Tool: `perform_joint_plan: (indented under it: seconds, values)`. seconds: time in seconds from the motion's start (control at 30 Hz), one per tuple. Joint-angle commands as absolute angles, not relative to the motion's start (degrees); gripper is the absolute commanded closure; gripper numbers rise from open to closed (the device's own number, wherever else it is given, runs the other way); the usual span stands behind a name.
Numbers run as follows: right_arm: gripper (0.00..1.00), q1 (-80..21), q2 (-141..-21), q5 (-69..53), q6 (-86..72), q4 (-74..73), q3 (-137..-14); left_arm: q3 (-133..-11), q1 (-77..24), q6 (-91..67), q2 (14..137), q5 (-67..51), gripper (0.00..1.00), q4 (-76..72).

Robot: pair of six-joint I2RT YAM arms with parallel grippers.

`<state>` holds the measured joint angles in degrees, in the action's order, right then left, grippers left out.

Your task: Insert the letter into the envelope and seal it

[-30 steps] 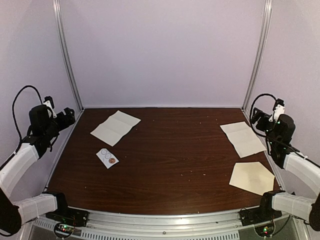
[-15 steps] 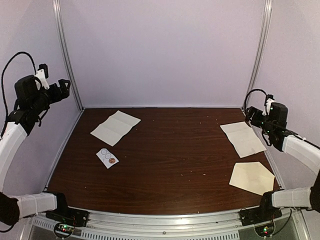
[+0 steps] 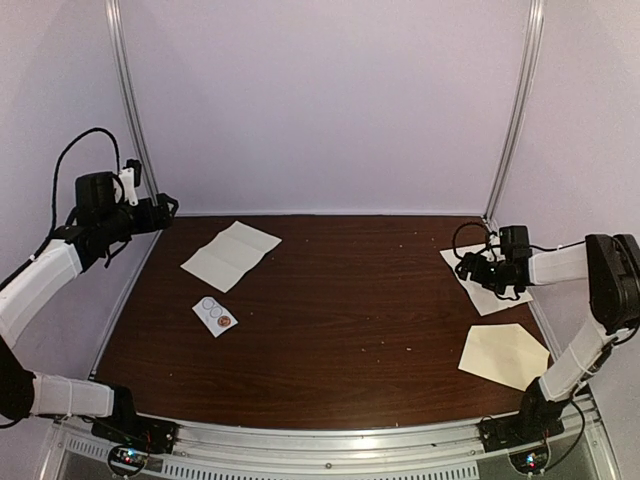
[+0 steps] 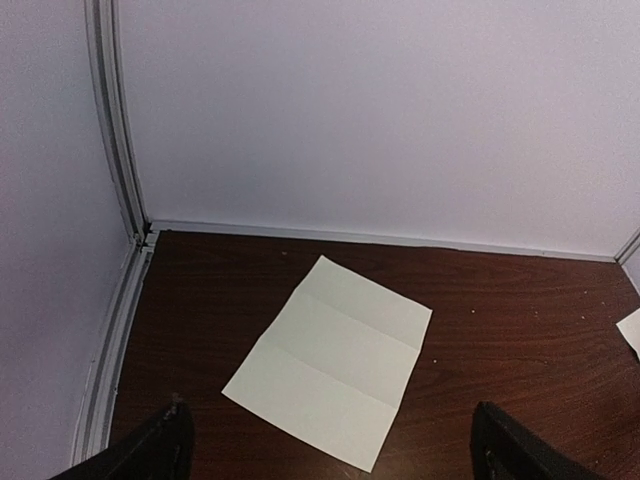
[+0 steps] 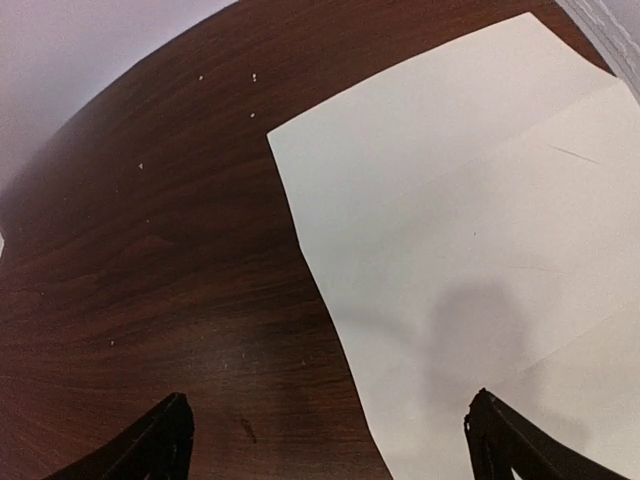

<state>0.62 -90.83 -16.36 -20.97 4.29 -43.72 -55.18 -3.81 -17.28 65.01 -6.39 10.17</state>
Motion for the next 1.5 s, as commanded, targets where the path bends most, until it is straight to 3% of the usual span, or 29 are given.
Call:
perform_joint_plan:
  seconds: [0.0,0.53,0.87,1.17,1.47]
  values:
    - [0.05,0.37,-93.11,-21.32,-20.64,4.39,-44.34,-56.28,-3.69,-17.50,65.57,-6.28,0.02,8.10]
    - [0.06,-4.03,-95.67,-26.22,-22.60,4.60,-39.81,-55.90,-3.69,-16.88,64.57,-4.04,0.02,8.09]
    - [0.07,-17.95,-95.58,-26.81,-30.34,6.70,-37.74,-55.96,-3.73,-17.08,64.16,-2.41,0.02,8.24]
    - [0.08,-34.08,-98.34,-25.04,-39.08,10.36,-45.04,-56.43,-3.73,-19.76,63.99,3.66,0.02,9.34]
    - [0.07,-37.12,-88.32,-20.12,-35.79,2.50,-53.04,-56.49,-3.69,-19.17,65.09,1.88,0.02,9.75]
